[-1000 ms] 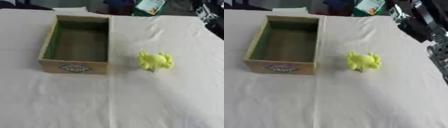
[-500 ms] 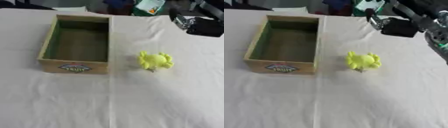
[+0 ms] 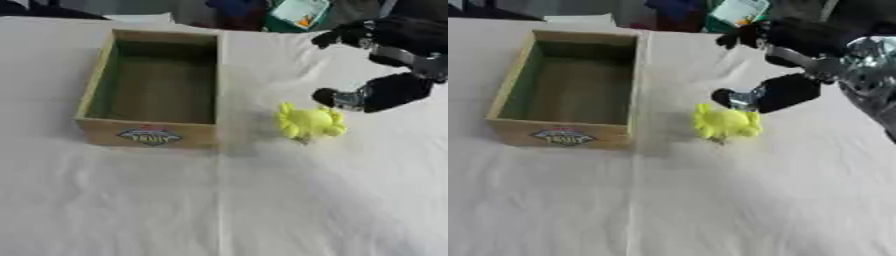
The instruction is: Pick up objects on the table and place them in the box.
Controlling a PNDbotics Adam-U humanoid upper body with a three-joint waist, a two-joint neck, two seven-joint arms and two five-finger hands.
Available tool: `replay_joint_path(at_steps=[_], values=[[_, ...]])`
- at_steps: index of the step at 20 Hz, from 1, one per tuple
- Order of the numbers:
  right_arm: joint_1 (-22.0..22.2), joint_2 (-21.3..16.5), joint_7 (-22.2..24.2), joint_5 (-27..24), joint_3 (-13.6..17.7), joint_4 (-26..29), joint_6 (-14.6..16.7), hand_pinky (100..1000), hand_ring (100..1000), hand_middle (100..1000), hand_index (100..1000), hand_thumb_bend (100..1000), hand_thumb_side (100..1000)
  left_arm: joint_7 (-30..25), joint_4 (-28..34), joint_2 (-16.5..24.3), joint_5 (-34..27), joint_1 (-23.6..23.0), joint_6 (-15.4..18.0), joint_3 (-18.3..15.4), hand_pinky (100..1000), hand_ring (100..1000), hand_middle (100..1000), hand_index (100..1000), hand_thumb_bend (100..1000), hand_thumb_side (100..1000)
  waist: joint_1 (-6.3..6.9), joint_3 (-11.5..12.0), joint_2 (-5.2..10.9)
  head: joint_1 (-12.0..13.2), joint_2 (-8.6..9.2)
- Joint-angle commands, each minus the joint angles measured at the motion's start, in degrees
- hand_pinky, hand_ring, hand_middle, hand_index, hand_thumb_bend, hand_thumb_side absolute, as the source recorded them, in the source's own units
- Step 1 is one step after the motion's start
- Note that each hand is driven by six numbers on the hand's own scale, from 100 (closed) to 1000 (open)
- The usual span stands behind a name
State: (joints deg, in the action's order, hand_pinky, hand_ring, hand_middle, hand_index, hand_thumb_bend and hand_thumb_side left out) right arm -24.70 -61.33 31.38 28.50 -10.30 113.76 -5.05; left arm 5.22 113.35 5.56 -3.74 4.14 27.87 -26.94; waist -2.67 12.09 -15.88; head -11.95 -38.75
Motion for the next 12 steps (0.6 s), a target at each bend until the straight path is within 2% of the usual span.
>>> replay_joint_path(at_steps=[1,6,12], values=[[-0.79,-2.59,2.21,1.01,0.04,0.83,-0.78,959,888,833,1000,429,776,-0.11,1.24,1.09,-0.14,0.36,0.18,0.2,495,508,526,708,100,623,0.03,0.13,0.8,-0.34,0.33],[-1.7,-2.98,3.9,2.23,-1.7,0.83,-3.69,964,900,834,1000,482,754,-0.24,1.24,0.99,-0.2,0.45,0.09,0.33,495,507,526,708,100,622,-0.05,0.39,0.71,-0.54,0.48],[-3.89,-2.35,7.28,2.79,-5.1,-1.52,-6.43,954,894,847,1000,452,704,-0.57,1.24,0.84,-0.26,0.5,-0.05,0.49,495,506,525,707,100,622,-0.12,0.85,0.68,-0.82,0.43]])
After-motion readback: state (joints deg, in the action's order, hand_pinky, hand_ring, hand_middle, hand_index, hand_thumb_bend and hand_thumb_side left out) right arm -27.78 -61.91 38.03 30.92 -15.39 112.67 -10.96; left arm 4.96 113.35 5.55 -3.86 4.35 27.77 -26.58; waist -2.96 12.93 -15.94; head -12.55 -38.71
